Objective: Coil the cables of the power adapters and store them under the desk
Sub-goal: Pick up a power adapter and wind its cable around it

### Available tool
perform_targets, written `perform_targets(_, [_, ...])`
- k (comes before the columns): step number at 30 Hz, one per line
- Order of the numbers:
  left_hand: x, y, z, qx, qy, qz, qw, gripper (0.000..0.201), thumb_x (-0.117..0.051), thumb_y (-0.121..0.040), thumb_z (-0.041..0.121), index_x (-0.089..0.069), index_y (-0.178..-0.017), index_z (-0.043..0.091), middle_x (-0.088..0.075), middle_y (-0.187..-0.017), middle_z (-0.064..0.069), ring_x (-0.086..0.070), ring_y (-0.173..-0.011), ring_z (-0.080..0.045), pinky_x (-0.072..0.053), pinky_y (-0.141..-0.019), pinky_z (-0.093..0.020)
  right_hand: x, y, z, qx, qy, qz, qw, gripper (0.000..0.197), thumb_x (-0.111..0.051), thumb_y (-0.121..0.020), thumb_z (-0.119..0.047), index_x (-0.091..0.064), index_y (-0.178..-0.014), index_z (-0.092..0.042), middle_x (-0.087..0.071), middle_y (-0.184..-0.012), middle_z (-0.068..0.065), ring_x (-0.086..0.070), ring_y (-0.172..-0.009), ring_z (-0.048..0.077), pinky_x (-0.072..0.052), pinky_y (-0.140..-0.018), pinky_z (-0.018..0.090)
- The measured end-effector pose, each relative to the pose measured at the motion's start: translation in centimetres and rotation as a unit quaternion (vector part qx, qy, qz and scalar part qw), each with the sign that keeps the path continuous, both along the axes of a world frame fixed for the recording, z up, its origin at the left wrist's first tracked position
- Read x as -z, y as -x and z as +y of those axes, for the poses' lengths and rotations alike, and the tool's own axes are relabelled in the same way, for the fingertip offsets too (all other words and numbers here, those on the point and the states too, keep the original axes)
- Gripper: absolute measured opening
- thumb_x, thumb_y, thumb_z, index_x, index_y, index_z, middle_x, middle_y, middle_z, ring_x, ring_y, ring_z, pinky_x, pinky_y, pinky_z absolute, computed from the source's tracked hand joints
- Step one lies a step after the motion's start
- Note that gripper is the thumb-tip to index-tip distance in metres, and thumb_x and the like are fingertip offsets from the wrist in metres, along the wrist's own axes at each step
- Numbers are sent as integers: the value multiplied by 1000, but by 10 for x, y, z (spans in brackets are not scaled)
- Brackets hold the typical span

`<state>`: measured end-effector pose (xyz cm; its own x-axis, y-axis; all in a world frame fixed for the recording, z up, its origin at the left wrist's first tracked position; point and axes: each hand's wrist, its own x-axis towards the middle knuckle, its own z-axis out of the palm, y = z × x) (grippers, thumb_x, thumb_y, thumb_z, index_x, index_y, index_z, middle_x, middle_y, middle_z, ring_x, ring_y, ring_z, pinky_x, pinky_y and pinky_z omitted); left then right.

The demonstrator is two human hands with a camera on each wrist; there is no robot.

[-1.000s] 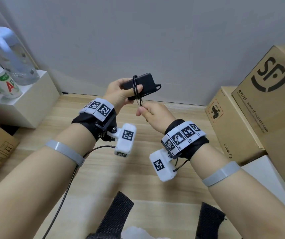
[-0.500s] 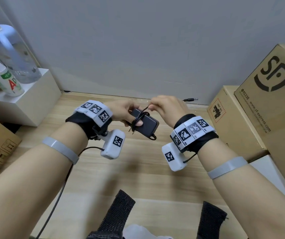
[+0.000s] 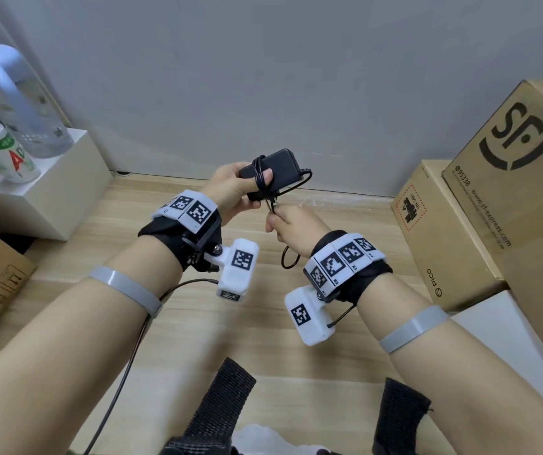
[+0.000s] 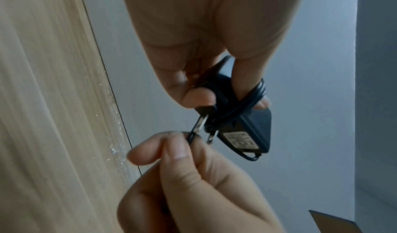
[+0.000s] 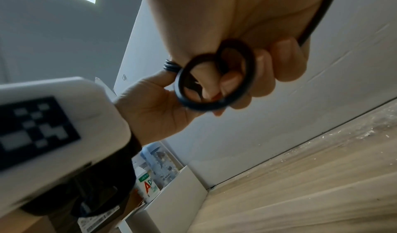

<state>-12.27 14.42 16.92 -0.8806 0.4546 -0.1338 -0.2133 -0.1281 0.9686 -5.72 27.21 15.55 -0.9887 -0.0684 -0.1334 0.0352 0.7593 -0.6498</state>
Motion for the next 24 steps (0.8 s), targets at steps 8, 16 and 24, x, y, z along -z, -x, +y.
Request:
perform_targets(8, [8, 8, -2, -69, 156, 78, 982, 20, -68, -82, 8, -49, -84, 17, -53, -78, 3, -54, -65, -9, -47, -49, -15, -9, -11, -11, -35, -3, -31, 999, 56, -37, -94, -49, -63, -86, 0, -64, -75, 2, -59, -73, 21, -45, -77, 35])
perform_targets(16, [42, 13, -19, -48, 339, 166, 925, 33, -76, -69, 2, -51, -86, 17, -55, -73, 3, -55, -66, -15, -45, -55, -25, -49, -13, -6, -4, 98, 157, 983, 38, -62, -87, -31, -59, -58, -6, -47, -50, 5, -40, -51, 10, -31, -54, 25])
perform_targets(24, [34, 2, -23, 136, 354, 169, 910, 32, -80, -66, 6, -56, -84, 16, -61, -76, 0, -57, -66, -17, -43, -53, -22, -46, 0, 13, 90, 53, 216, 971, 37, -61, -86, -35, -56, -59, -10, -49, -55, 6, -43, -57, 16, -36, -59, 29])
